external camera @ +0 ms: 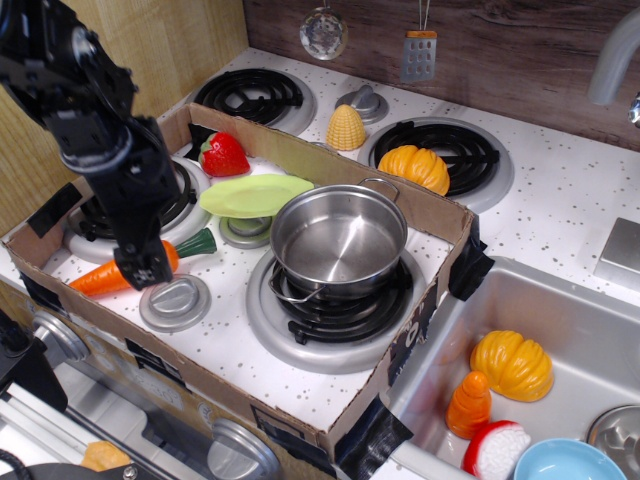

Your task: Put carrot on plate

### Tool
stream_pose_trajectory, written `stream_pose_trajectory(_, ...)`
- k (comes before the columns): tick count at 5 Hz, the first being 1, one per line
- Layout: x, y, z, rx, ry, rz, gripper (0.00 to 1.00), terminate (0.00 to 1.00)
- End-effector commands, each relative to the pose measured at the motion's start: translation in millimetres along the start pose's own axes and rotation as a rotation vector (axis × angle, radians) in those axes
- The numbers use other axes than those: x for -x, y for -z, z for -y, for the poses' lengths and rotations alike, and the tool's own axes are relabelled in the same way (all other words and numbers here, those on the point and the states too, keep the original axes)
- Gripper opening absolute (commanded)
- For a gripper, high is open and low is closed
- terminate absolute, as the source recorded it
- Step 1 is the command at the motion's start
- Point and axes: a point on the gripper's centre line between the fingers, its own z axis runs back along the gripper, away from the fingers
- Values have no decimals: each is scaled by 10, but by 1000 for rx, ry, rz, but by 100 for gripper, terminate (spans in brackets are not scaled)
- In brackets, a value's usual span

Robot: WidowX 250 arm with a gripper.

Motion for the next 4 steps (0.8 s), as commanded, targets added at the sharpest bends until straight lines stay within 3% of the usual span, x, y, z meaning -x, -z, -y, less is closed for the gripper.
stream_pose_trajectory(1,57,-1,-247,-3,7,19,100,0)
stream_pose_trajectory(4,172,345,-162,82,12,39,100,0)
